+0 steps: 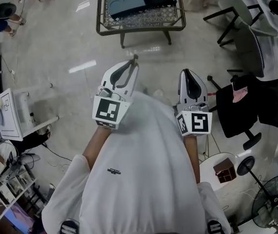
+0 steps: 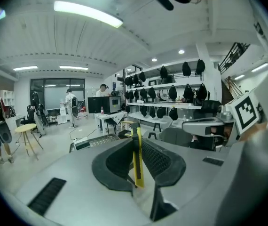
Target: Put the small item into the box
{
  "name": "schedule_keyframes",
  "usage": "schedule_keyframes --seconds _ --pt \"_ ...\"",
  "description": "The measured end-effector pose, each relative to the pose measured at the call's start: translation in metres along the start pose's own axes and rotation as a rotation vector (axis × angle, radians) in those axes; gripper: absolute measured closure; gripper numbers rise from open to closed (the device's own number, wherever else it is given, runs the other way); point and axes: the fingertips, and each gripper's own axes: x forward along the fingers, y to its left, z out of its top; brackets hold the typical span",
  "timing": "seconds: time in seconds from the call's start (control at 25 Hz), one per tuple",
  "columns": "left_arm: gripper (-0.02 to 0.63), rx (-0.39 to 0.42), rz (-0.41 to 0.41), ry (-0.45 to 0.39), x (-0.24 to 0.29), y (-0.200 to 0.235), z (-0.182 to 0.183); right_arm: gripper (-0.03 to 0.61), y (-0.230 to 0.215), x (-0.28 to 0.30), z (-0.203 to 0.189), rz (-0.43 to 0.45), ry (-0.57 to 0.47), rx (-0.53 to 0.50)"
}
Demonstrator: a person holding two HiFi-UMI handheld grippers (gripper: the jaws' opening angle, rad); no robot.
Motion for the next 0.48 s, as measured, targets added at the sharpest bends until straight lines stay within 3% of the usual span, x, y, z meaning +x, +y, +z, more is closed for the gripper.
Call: schedule_keyframes --seconds 0.24,0.48 --pt "0.558 -0.021 0.002 -0.008 0.016 -0.014 0.005 0.577 -0.021 -0.007 0.003 -0.01 -0.028 0.003" --pt "0.558 -0.017 0.003 -0.027 0.045 -0.009 0.016 0.577 -0.038 0.012 0.006 -0.011 -0.002 -0.076"
